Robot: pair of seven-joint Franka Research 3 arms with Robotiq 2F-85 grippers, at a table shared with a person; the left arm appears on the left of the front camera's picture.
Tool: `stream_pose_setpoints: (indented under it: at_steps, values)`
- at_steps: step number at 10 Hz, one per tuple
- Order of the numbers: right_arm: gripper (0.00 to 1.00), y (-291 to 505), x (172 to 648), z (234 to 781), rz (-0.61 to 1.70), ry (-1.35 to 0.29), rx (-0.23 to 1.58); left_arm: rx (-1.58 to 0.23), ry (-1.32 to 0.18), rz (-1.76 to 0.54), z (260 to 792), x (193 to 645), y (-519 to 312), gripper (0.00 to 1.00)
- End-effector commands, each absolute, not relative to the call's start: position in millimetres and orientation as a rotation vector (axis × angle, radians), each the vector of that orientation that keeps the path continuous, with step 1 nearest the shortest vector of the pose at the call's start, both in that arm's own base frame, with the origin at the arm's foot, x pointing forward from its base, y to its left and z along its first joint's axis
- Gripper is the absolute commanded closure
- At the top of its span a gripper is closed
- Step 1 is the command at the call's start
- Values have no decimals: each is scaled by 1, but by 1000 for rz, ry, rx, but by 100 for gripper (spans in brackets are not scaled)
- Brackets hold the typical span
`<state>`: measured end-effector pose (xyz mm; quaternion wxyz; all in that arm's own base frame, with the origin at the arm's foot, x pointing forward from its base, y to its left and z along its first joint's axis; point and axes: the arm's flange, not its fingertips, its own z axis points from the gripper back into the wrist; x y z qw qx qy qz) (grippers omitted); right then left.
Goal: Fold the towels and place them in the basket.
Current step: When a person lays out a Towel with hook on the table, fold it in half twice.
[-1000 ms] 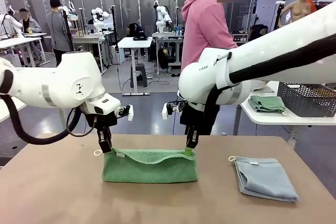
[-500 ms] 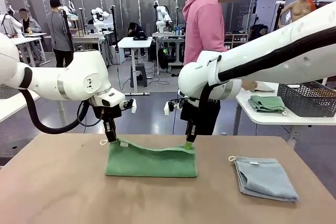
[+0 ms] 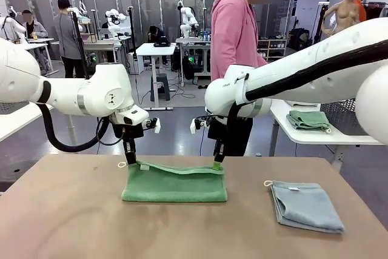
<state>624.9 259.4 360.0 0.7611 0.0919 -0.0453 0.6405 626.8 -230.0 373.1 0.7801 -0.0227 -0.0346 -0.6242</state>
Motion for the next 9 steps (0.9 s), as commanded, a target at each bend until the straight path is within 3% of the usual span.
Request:
stream_pose_setpoints:
  at_steps: [1, 2, 3, 4, 5, 6, 7, 8, 9]
  values:
    - [99, 268, 636, 361, 1389, -90, 185, -19, -50, -1314, 374, 636, -235, 90]
    - [78, 269, 642, 359, 1371, -94, 148, -21, -50, -1310, 371, 638, -237, 82]
    - [63, 268, 645, 358, 1353, -102, 124, -7, -64, -1296, 369, 640, -236, 53]
    - [43, 269, 647, 358, 1350, -93, 83, 1, -66, -1263, 368, 642, -231, 39]
    - [60, 270, 648, 358, 1343, -95, 57, 25, -67, -1248, 369, 642, -227, 10]
    - [7, 270, 648, 361, 1337, -106, 39, 28, -85, -1250, 373, 640, -224, 0]
    - [24, 268, 646, 366, 1336, -115, 23, 22, -117, -1250, 379, 637, -223, 0]
    - [0, 265, 641, 374, 1326, -136, 30, 5, -139, -1247, 385, 631, -220, 0]
    - [0, 263, 634, 382, 1318, -159, 33, -2, -149, -1232, 390, 625, -218, 6]
